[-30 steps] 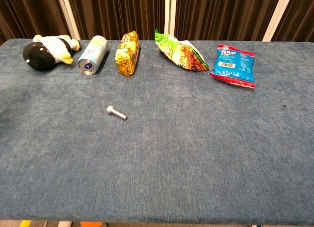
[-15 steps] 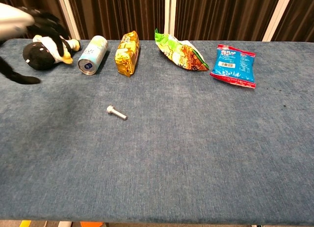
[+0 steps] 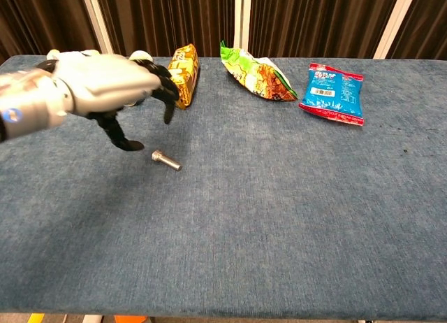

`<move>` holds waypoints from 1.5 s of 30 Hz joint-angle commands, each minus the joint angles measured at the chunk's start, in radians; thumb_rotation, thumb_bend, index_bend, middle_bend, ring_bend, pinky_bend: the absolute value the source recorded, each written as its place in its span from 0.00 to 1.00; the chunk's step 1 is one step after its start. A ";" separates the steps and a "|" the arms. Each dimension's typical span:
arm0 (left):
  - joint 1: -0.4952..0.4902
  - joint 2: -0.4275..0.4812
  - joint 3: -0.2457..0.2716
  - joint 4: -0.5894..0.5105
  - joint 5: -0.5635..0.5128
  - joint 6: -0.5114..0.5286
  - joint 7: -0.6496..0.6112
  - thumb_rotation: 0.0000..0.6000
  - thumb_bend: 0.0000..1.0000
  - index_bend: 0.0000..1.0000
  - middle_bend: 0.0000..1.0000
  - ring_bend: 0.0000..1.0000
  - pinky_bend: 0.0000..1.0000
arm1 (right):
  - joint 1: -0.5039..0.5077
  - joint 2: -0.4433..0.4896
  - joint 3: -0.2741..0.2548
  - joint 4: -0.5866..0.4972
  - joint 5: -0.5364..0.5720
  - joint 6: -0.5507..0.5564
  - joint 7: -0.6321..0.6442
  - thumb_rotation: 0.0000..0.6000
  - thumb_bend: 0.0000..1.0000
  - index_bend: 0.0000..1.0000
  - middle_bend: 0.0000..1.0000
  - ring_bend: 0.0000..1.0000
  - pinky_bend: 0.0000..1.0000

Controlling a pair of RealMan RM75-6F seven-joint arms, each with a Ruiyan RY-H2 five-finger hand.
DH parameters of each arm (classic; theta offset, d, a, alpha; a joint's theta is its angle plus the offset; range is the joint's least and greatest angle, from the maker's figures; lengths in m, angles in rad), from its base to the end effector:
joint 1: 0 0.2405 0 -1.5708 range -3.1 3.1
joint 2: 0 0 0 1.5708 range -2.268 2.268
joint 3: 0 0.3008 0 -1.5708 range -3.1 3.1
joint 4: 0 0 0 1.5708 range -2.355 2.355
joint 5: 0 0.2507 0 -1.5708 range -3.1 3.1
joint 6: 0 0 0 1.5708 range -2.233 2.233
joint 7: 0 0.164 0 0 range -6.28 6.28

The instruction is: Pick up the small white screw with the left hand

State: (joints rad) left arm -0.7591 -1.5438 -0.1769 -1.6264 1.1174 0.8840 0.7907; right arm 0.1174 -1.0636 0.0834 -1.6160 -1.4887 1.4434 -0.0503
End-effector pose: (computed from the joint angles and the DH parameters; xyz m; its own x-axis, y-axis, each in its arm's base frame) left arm -0.1301 0.3647 -0.0819 0.7266 0.1395 0.6728 0.6080 -0.5866 -0.5350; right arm -0.3646 -0.2285 0.1621 0.4830 0.0091 0.8756 -0.8752 -0.0270 0.4830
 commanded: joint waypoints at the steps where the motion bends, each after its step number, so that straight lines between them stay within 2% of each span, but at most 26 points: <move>1: -0.031 -0.047 0.011 0.039 -0.044 0.000 0.033 1.00 0.23 0.40 0.16 0.02 0.00 | -0.001 -0.001 -0.001 0.000 0.000 0.001 0.003 1.00 0.18 0.08 0.12 0.00 0.04; 15: -0.078 -0.146 0.050 0.127 -0.143 0.032 0.065 1.00 0.25 0.45 0.16 0.02 0.00 | -0.006 -0.004 -0.006 0.014 0.007 -0.001 0.020 1.00 0.18 0.08 0.12 0.00 0.04; 27: -0.100 -0.163 0.073 0.132 -0.169 0.043 0.050 1.00 0.30 0.48 0.16 0.02 0.00 | -0.009 -0.006 -0.009 0.023 0.007 0.000 0.033 1.00 0.18 0.08 0.12 0.00 0.04; 45: -0.124 -0.189 0.085 0.149 -0.189 0.065 0.035 1.00 0.33 0.52 0.17 0.02 0.00 | -0.013 -0.006 -0.011 0.029 0.014 -0.004 0.043 1.00 0.18 0.08 0.12 0.00 0.04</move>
State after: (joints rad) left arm -0.8830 -1.7316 -0.0924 -1.4787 0.9293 0.9477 0.8262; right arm 0.1045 -1.0695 0.0724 -1.5871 -1.4752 1.4397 -0.0077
